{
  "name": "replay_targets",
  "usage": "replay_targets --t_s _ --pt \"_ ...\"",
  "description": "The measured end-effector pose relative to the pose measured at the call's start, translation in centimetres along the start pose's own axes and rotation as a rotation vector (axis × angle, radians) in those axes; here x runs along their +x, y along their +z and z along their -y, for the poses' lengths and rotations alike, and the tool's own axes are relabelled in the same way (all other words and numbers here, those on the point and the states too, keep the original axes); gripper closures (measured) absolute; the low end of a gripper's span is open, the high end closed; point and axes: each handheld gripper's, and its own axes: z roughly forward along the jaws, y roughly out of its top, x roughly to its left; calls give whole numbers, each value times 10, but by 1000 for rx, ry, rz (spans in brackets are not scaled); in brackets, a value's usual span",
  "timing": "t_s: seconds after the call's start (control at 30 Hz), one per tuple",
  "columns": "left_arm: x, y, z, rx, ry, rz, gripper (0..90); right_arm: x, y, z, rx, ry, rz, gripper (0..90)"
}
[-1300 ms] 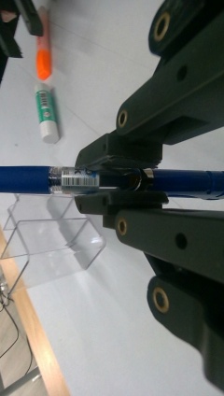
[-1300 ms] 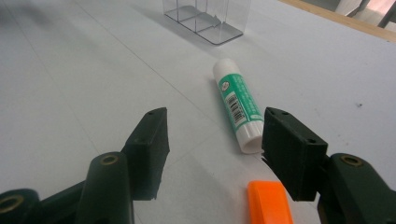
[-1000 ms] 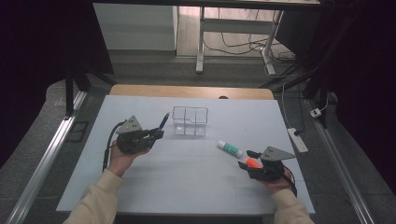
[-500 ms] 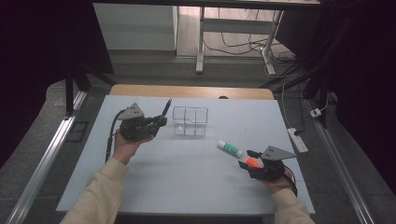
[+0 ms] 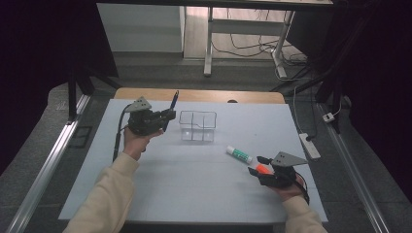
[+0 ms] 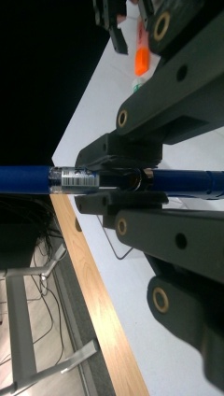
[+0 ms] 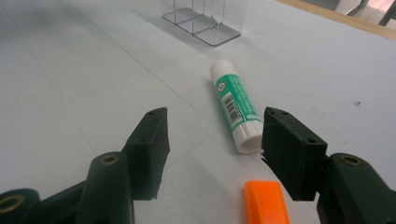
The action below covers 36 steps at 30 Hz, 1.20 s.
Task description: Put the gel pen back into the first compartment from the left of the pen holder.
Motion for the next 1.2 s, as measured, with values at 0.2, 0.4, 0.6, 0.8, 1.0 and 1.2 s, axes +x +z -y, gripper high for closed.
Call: replay_targets --t_s 0.2,0.4,0.6,0.8,1.0,1.2 --pt "4 9 -6 6 0 -11 785 0 0 0 0 0 2 416" --pt "6 18 -12 8 0 -13 785 0 0 0 3 1 1 416" --pt "9 30 -16 9 3 -26 785 0 1 0 5 1 4 417" --pt "12 41 -19 5 -2 -34 784 0 1 1 10 -1 5 417" --pt "17 57 -18 -5 -26 -30 784 0 1 1 12 -2 5 418" --pt "20 72 -16 -1 -20 -36 783 0 2 1 12 -3 4 418"
